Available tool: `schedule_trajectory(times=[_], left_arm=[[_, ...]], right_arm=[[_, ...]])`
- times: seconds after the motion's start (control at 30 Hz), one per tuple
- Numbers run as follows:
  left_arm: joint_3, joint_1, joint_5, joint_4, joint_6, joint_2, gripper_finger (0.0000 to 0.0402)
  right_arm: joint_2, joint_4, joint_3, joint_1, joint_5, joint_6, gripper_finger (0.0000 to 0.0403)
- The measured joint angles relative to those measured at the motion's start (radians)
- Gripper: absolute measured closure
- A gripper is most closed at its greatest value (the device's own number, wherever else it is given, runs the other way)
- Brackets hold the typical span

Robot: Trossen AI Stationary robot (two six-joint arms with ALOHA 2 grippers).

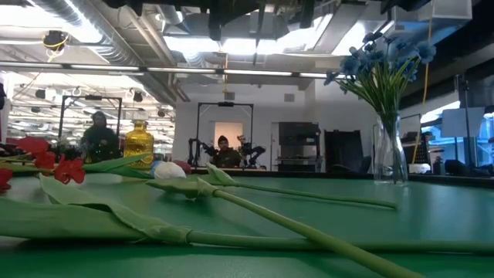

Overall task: Sort flowers into vase by color
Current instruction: Put the right red flowers into the yellow vase

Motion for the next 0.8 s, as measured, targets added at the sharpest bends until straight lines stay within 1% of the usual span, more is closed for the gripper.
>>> schedule_trajectory(times=[0.17, 0.27, 0.37, 0.53, 0.57, 0.63, 0.7, 0.8], left_arm=[[0.000, 0.006, -0.003, 0.003, 0.011, 0.000, 0.0228], [0.000, 0.006, -0.018, 0.002, 0.012, 0.000, 0.0247], [0.000, 0.006, -0.023, 0.002, 0.012, 0.000, 0.0286], [0.000, 0.006, -0.025, 0.003, 0.012, 0.000, 0.0376], [0.000, 0.006, -0.026, 0.002, 0.015, 0.000, 0.0387], [0.000, 0.006, -0.031, 0.000, 0.019, -0.003, 0.0391], [0.000, 0.005, -0.035, -0.008, 0.028, -0.016, 0.0391], [0.000, 0.006, -0.043, -0.008, 0.038, -0.032, 0.0397]], right_arm=[[0.000, 0.002, 0.000, 0.000, 0.000, 0.000, 0.0384], [0.000, 0.004, 0.000, 0.000, 0.000, 0.000, 0.0384], [0.000, 0.004, 0.000, 0.000, 0.001, 0.000, 0.0384], [0.000, 0.004, 0.000, 0.000, 0.006, -0.023, 0.0384], [0.000, 0.004, 0.000, 0.000, 0.005, -0.030, 0.0384], [0.000, 0.004, 0.000, 0.000, -0.005, -0.047, 0.0382], [0.000, 0.012, 0.000, -0.001, -0.036, -0.050, 0.0372], [-0.008, 0.016, 0.000, 0.000, -0.062, -0.051, 0.0333]])
